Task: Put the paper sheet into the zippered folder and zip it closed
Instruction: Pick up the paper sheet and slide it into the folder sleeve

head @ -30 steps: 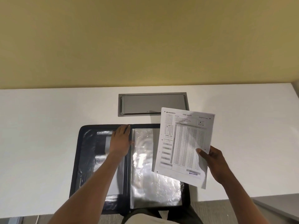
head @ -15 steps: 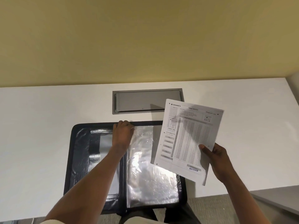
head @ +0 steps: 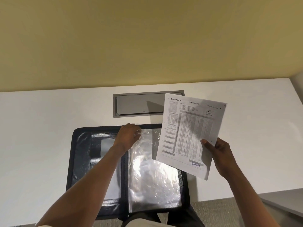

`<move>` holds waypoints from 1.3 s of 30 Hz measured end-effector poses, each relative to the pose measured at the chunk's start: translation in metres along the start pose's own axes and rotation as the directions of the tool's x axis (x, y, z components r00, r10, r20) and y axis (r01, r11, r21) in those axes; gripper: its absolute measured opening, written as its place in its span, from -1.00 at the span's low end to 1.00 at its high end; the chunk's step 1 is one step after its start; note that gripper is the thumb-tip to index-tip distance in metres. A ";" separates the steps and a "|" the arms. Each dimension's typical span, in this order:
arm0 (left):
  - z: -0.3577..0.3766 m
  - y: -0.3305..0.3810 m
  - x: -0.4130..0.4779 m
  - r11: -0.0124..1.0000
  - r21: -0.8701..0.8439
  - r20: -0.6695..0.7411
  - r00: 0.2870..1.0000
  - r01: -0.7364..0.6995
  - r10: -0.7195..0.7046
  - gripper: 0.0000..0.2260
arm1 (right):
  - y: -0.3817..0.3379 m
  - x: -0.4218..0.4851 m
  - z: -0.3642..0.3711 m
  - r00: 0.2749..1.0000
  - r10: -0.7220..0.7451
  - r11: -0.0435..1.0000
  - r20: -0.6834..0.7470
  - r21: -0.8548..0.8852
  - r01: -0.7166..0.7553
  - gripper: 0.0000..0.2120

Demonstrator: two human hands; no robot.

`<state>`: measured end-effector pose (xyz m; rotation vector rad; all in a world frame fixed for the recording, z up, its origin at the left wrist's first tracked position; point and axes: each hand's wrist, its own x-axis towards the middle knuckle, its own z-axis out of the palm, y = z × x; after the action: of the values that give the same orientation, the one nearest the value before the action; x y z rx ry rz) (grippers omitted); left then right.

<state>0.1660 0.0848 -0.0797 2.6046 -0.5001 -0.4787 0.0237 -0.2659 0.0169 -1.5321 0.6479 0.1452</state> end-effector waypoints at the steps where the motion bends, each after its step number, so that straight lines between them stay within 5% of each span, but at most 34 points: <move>1: 0.000 0.001 0.001 1.000 0.020 -0.013 1.000 -0.004 0.004 -0.92 | -0.004 0.002 0.002 1.000 -0.015 1.000 -0.003 -0.008 0.015 -0.80; 13: 0.006 0.008 -0.008 0.982 -0.165 -0.041 0.995 0.088 -0.096 -0.81 | -0.060 0.041 0.035 0.981 -0.187 0.979 -0.053 -0.090 0.182 -0.83; 20: 0.018 0.021 -0.020 0.975 -0.206 -0.102 0.989 0.081 -0.103 -0.85 | -0.107 0.078 0.077 0.940 -0.327 0.918 0.094 -0.205 0.339 -0.92; 24: 0.028 0.032 -0.029 0.980 -0.198 -0.196 0.979 0.013 -0.053 -0.84 | -0.127 0.091 0.103 0.909 -0.368 0.859 0.197 -0.300 0.414 -0.80; 39: 0.033 0.042 -0.026 0.976 -0.217 -0.281 0.959 -0.024 -0.038 -0.85 | -0.112 0.110 0.162 0.902 -0.219 0.770 0.373 -0.502 0.395 -0.78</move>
<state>0.1185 0.0493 -0.0809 2.4081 -0.3216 -0.1455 0.2158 -0.1528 0.0481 -2.1240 0.0888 0.3300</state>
